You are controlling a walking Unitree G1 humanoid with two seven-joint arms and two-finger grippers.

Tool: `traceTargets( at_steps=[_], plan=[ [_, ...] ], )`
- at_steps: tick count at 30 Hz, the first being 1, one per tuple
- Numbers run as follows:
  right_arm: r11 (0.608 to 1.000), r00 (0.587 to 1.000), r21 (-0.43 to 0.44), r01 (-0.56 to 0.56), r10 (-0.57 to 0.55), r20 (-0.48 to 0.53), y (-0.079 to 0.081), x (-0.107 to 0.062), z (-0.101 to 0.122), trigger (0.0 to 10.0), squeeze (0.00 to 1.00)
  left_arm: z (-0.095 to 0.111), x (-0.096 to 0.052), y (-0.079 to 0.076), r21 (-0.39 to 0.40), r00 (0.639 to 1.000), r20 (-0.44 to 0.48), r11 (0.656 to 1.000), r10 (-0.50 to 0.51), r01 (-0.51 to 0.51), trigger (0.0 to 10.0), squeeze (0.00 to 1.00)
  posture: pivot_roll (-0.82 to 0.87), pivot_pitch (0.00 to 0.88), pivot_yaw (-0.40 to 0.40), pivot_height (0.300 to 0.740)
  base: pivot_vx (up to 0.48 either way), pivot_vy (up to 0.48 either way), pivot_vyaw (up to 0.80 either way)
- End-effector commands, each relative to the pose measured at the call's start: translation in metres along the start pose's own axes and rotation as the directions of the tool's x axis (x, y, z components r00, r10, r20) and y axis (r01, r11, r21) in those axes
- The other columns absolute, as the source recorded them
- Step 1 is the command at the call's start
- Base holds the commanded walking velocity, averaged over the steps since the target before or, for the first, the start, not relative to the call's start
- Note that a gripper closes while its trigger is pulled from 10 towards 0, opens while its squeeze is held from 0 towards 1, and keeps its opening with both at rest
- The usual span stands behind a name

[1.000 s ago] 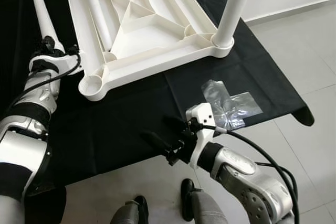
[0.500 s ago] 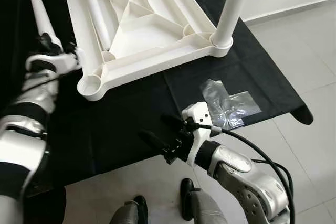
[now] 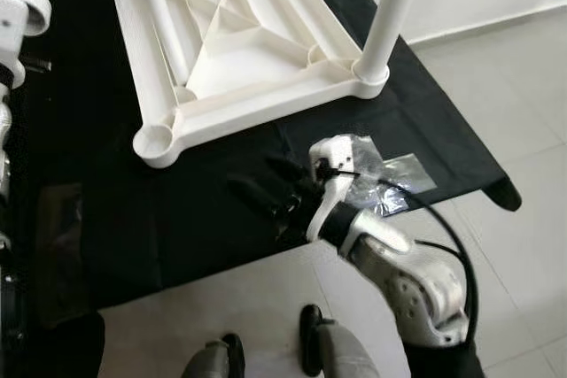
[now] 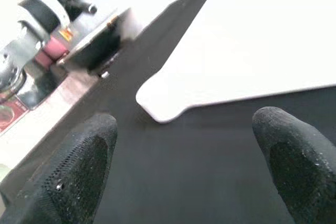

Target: Building children table

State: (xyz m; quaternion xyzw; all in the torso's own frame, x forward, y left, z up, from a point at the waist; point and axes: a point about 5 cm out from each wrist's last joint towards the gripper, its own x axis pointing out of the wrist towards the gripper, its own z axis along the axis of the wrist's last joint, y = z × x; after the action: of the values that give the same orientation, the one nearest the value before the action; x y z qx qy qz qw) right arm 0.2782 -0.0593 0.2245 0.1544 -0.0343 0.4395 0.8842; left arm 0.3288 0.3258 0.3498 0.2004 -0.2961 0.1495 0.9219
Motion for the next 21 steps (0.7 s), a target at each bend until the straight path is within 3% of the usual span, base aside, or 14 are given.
traceTargets(
  at_steps=[1, 3, 5, 6, 8, 10, 11, 12, 13, 15, 16, 18, 19, 21],
  plan=[
    [0.997, 0.999, 0.072, -0.028, 0.027, 0.023, 0.0, 0.001, 0.0, 10.0, 0.0, 0.009, -0.005, 0.009, -0.158, 0.999, 0.035, 0.988, 0.003, 0.003, 0.0, 0.0, -0.14, 0.191, -0.002, 0.74, 0.0, 0.0, 0.0],
    [0.939, 0.966, 0.263, -0.221, 0.174, 0.191, 0.0, 0.005, 0.031, 10.0, 0.0, 0.006, -0.033, 0.015, -0.464, 0.999, 0.043, 0.884, -0.032, 0.049, 0.0, 0.0, -0.11, 0.166, -0.005, 0.74, 0.0, 0.0, 0.0],
    [0.939, 0.966, 0.263, -0.221, 0.174, 0.191, 0.0, 0.005, 0.031, 10.0, 0.0, 0.006, -0.033, 0.015, -0.464, 0.999, 0.043, 0.884, -0.032, 0.049, 0.0, 0.0, -0.11, 0.166, -0.005, 0.74, 0.0, 0.0, 0.0],
    [0.895, 0.933, 0.309, -0.321, 0.244, 0.263, 0.003, 0.004, 0.043, 10.0, 0.0, 0.005, -0.045, 0.016, -0.538, 0.998, 0.055, 0.841, -0.034, 0.059, 0.0, 0.0, -0.11, 0.165, -0.006, 0.74, 0.0, 0.0, 0.0],
    [0.895, 0.933, 0.309, -0.321, 0.244, 0.263, 0.003, 0.004, 0.043, 10.0, 0.0, 0.005, -0.045, 0.016, -0.538, 0.998, 0.055, 0.841, -0.034, 0.059, 0.0, 0.0, -0.11, 0.165, -0.006, 0.74, 0.0, 0.0, 0.0],
    [0.825, 0.87, 0.336, -0.454, 0.33, 0.366, 0.005, 0.0, 0.059, 10.0, 0.0, -0.005, -0.069, 0.0, -0.705, 0.998, 0.053, 0.706, -0.045, 0.069, 0.0, 0.0, -0.11, 0.155, -0.011, 0.74, 0.0, 0.0, 0.0],
    [0.825, 0.87, 0.336, -0.454, 0.33, 0.366, 0.005, 0.0, 0.059, 10.0, 0.0, -0.005, -0.069, 0.0, -0.705, 0.998, 0.053, 0.706, -0.045, 0.069, 0.0, 0.0, -0.11, 0.155, -0.011, 0.74, 0.0, 0.0, 0.0],
    [0.807, 0.856, 0.345, -0.479, 0.342, 0.387, 0.006, 0.0, 0.062, 10.0, 0.0, -0.01, -0.081, -0.014, -0.761, 0.996, 0.047, 0.643, -0.07, 0.081, 0.0, 0.0, -0.11, 0.159, -0.013, 0.74, 0.0, 0.0, 0.0],
    [0.807, 0.856, 0.345, -0.479, 0.342, 0.387, 0.006, 0.0, 0.062, 10.0, 0.0, -0.01, -0.081, -0.014, -0.761, 0.996, 0.047, 0.643, -0.07, 0.081, 0.0, 0.0, -0.11, 0.159, -0.013, 0.74, 0.0, 0.0, 0.0],
    [0.793, 0.851, 0.361, -0.49, 0.346, 0.396, 0.006, 0.001, 0.061, 10.0, 0.0, -0.012, -0.1, -0.034, -0.832, 0.989, 0.06, 0.541, -0.135, 0.124, 0.0, 0.0, -0.11, 0.159, -0.013, 0.74, 0.0, 0.0, 0.0],
    [0.793, 0.851, 0.361, -0.49, 0.346, 0.396, 0.006, 0.001, 0.061, 10.0, 0.0, -0.012, -0.1, -0.034, -0.832, 0.989, 0.06, 0.541, -0.135, 0.124, 0.0, 0.0, -0.11, 0.159, -0.013, 0.74, 0.0, 0.0, 0.0],
    [0.78, 0.853, 0.384, -0.495, 0.352, 0.384, 0.011, 0.003, 0.056, 10.0, 0.0, -0.003, -0.116, -0.059, -0.897, 0.976, 0.12, 0.401, -0.183, 0.186, 0.0, 0.0, -0.11, 0.166, -0.017, 0.74, 0.0, 0.0, 0.0],
    [0.78, 0.853, 0.384, -0.495, 0.352, 0.384, 0.011, 0.003, 0.056, 10.0, 0.0, -0.003, -0.116, -0.059, -0.897, 0.976, 0.12, 0.401, -0.183, 0.186, 0.0, 0.0, -0.11, 0.166, -0.017, 0.74, 0.0, 0.0, 0.0],
    [0.759, 0.855, 0.419, -0.499, 0.354, 0.378, 0.017, 0.006, 0.05, 10.0, 0.0, 0.006, -0.135, -0.082, -0.94, 0.952, 0.182, 0.239, -0.248, 0.242, 0.0, 0.0, -0.1, 0.173, -0.017, 0.74, 0.0, 0.0, 0.0]
  ],
)
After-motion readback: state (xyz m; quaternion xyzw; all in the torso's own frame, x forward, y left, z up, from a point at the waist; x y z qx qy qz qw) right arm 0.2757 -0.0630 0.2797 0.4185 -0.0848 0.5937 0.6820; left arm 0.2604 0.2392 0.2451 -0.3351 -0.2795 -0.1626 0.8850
